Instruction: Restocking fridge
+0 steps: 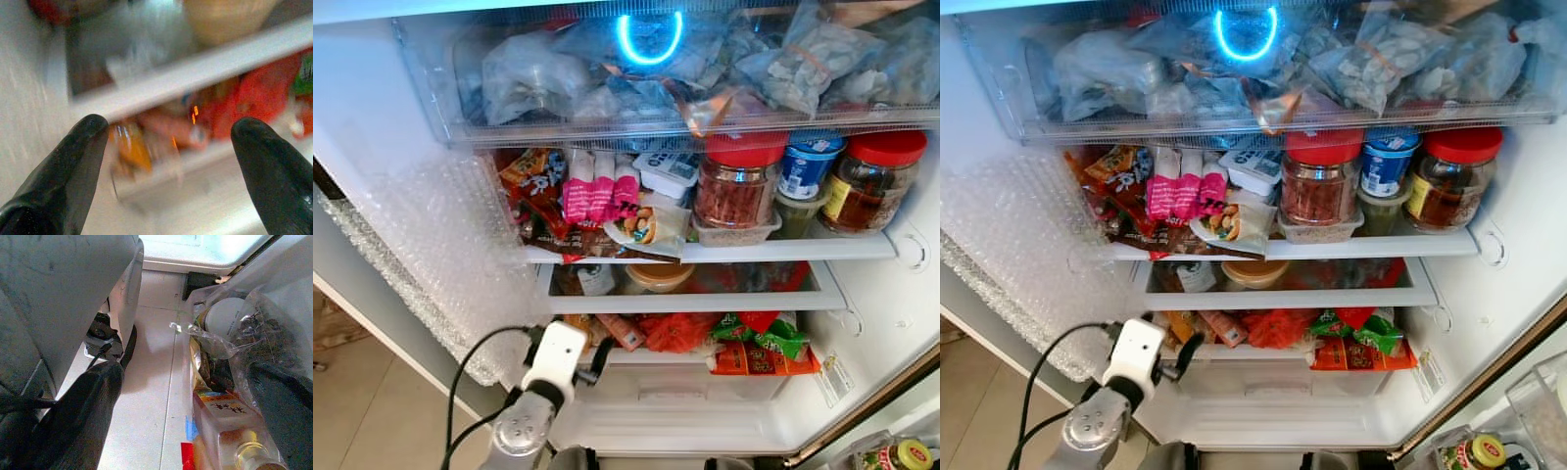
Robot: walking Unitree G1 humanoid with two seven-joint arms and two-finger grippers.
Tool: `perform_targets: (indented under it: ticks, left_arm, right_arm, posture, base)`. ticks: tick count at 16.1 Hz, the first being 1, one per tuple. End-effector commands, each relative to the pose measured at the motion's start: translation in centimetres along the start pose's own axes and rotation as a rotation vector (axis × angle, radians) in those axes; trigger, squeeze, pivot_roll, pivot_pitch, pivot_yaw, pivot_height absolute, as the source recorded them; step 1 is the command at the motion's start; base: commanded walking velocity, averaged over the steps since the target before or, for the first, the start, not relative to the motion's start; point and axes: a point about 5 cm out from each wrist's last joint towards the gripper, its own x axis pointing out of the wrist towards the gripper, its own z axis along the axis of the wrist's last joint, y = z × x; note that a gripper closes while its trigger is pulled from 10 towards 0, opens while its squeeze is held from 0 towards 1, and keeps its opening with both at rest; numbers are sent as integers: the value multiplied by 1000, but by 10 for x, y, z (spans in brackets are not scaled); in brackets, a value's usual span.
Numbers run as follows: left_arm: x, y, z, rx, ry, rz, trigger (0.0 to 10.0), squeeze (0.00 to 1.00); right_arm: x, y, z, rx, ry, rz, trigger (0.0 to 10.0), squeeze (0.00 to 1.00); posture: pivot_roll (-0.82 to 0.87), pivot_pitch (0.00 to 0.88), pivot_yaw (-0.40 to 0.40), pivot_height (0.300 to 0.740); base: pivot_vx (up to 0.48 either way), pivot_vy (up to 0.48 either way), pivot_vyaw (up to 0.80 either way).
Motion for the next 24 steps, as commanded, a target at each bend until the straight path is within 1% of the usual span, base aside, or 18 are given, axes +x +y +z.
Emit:
perform_targets:
  ticks: [1,3,4,6,7,8,9,10,11,13,15,16,17,18,19,21,22,24]
  left_arm:
    - [-4,7,-9,-44,67,11,10000,0]
    - [-9,16,-13,-83,111,17,10000,0]
    - [-11,26,-16,-97,136,29,10000,0]
    - [-10,43,-33,-86,232,49,10000,0]
    - [-12,49,-44,-139,276,75,10000,0]
    - [-18,54,-62,-158,357,88,10000,0]
    - [-29,57,-94,-149,488,86,10000,0]
    - [-33,57,-107,-161,540,95,10000,0]
    - [-35,58,-120,-235,574,136,10000,0]
    - [-34,61,-124,-258,583,140,10000,0]
    - [-38,63,-134,-277,604,177,10000,0]
    - [-41,67,-141,-261,618,220,10000,0]
    - [-47,73,-148,-241,632,298,10000,0]
    - [-52,78,-152,-252,638,357,10000,0]
    - [-61,82,-162,-268,679,405,10000,0]
    - [-66,80,-168,-282,705,408,10000,0]
    - [-69,73,-175,-261,739,396,10000,0]
    - [-71,66,-179,-227,773,374,10000,0]
  right_arm:
    - [-2,7,-11,-2,42,32,10000,0]
    - [-2,6,-11,-1,41,32,10000,0]
    - [-2,6,-11,-3,42,31,10000,0]
    - [-2,6,-10,-7,42,32,10000,0]
    - [-2,6,-10,-8,41,32,10000,0]
    - [-2,6,-10,-7,39,33,10000,0]
    - [-2,6,-9,-7,37,34,10000,0]
    - [-2,6,-9,-7,36,34,10000,0]
    - [-2,6,-9,-12,37,36,10000,0]
    - [-2,6,-9,-14,38,35,10000,0]
    - [-2,5,-9,-15,39,33,10000,0]
    - [-2,5,-9,-14,38,32,10000,0]
    - [-2,5,-9,-11,38,31,10000,0]
    - [-2,5,-9,-8,37,31,10000,0]
    - [-2,5,-10,-10,40,32,10000,0]
    - [-2,5,-9,-9,40,33,10000,0]
    - [-2,6,-9,-4,37,32,10000,0]
    - [-1,7,-7,20,25,35,10000,0]
  posture:
    - [45,63,40,640]
    - [47,65,41,640]
    - [63,71,39,640]
    - [66,72,38,640]
    - [64,71,40,640]
    - [58,72,39,640]
    - [59,75,36,640]
    - [60,76,35,640]
    - [57,76,29,640]
    - [57,77,29,640]
    - [54,76,28,640]
    - [47,77,28,640]
    - [49,75,27,640]
    - [51,75,26,640]
    - [50,75,26,640]
    - [52,73,22,640]
    - [50,65,26,640]
    - [50,61,26,640]
  base:
    - [0,0,0]
    - [0,0,0]
    - [0,0,0]
    - [0,0,0]
    - [0,0,0]
    - [0,0,0]
    - [0,0,0]
    - [0,0,0]
    - [0,0,0]
    - [0,0,0]
    - [0,0,0]
    - [0,0,0]
    - [0,0,0]
    - [0,0,0]
    - [0,0,0]
    - [0,240,0]
    - [0,289,0]
    - [0,289,0]
